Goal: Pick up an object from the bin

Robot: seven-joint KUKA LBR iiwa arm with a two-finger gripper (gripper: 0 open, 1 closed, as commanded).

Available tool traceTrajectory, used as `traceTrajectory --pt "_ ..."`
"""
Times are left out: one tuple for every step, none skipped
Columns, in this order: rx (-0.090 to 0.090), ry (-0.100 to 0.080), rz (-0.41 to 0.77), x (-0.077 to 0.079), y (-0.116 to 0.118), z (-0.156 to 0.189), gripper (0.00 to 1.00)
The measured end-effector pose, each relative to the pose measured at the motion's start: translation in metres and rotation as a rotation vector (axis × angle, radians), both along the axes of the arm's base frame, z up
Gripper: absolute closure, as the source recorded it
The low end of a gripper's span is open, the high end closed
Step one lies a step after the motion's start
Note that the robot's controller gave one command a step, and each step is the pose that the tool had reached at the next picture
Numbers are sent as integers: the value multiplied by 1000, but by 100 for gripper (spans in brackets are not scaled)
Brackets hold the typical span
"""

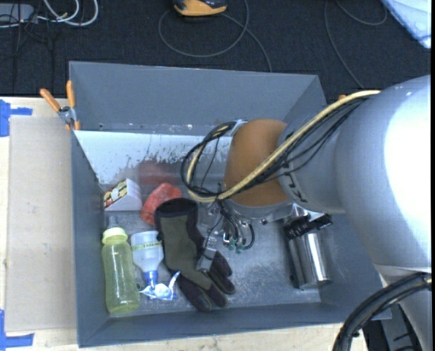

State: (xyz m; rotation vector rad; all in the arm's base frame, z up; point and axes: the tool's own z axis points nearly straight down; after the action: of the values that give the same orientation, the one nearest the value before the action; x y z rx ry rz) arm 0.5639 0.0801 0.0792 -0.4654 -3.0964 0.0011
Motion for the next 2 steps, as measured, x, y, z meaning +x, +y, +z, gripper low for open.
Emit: traceTrajectory --pt "1 -2 -65 -28 0 -9 100" --pt "1 -2 -65 -28 0 -9 100"
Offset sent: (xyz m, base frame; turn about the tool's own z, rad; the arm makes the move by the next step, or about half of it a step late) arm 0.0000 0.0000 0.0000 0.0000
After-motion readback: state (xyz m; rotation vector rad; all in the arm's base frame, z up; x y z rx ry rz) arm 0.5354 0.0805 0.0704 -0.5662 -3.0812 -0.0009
